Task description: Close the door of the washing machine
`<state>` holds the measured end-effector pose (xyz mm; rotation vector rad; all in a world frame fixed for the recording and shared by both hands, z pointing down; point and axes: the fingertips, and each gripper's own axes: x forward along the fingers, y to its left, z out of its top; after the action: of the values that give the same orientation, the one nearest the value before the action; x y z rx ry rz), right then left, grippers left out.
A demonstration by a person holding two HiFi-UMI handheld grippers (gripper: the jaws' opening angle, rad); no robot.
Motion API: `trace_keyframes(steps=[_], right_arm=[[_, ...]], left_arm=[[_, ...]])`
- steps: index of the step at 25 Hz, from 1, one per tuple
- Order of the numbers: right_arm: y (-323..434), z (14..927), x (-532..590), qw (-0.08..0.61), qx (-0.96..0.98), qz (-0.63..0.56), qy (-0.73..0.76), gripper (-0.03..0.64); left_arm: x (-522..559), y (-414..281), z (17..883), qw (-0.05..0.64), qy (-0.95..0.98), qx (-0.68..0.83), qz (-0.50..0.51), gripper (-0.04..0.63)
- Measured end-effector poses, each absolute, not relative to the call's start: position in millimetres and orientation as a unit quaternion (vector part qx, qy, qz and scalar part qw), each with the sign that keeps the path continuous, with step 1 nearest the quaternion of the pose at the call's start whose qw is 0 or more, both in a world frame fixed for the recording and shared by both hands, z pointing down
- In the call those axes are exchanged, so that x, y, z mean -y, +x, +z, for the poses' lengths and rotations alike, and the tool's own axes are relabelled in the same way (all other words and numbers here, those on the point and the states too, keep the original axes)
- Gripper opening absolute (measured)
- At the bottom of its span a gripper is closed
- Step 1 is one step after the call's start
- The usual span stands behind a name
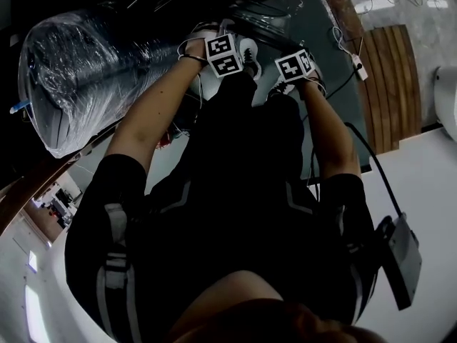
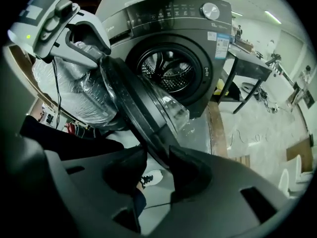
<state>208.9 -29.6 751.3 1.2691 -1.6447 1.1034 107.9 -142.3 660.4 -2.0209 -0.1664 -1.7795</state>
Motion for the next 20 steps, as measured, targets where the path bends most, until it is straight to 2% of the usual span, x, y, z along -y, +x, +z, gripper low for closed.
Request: trace_keyframes(steps=[5,20], right_arm=[[229,752,50,0.399,0.648,0.418,0.497,0.156],[292,751,103,0.406,0.596,0.422,0.549,0.206]], left_arm=[[156,119,663,0.226,-0.729,0.086,-0.64,0.123],[192,152,667,0.146,-0.754,0.151,-0.622,0.124]])
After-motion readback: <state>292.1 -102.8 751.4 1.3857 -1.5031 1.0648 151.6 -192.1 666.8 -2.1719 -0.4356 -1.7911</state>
